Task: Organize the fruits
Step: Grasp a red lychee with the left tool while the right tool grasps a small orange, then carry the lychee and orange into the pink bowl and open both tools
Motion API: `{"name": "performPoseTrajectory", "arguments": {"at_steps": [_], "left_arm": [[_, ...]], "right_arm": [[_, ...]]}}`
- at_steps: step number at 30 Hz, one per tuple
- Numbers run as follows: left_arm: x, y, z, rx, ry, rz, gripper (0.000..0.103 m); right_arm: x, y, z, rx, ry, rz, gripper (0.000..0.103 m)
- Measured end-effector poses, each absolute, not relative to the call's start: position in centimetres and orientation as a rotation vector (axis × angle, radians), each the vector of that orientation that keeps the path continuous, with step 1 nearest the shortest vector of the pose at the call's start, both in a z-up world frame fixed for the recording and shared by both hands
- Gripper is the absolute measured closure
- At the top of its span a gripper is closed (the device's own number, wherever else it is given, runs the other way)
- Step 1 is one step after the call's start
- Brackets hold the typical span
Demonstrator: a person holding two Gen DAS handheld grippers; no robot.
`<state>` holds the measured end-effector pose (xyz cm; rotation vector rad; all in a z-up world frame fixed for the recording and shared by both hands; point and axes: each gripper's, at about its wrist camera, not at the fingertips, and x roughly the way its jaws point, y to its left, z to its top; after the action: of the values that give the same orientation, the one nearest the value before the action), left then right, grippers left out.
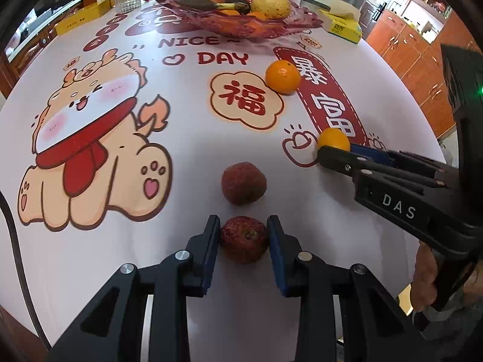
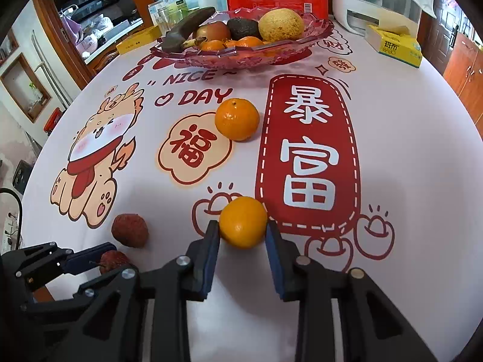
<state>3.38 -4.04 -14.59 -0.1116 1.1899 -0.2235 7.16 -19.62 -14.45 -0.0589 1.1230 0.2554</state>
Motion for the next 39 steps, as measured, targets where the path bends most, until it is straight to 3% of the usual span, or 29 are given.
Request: {"name": "performPoseTrajectory", "arguments": {"at_steps": [22, 39], "left_arm": [[7.5, -1.4, -3.0, -0.094, 1.010, -0.199, 0.073], [20.1, -0.7, 9.5, -0.013, 0.857, -0.236, 0.073]], "right_arm": [[7.0, -19.2, -6.5, -0.017, 1.009, 0.287, 0.073], [15.5, -19.6, 6.6, -0.067, 0.816, 0.253, 0.073]]}}
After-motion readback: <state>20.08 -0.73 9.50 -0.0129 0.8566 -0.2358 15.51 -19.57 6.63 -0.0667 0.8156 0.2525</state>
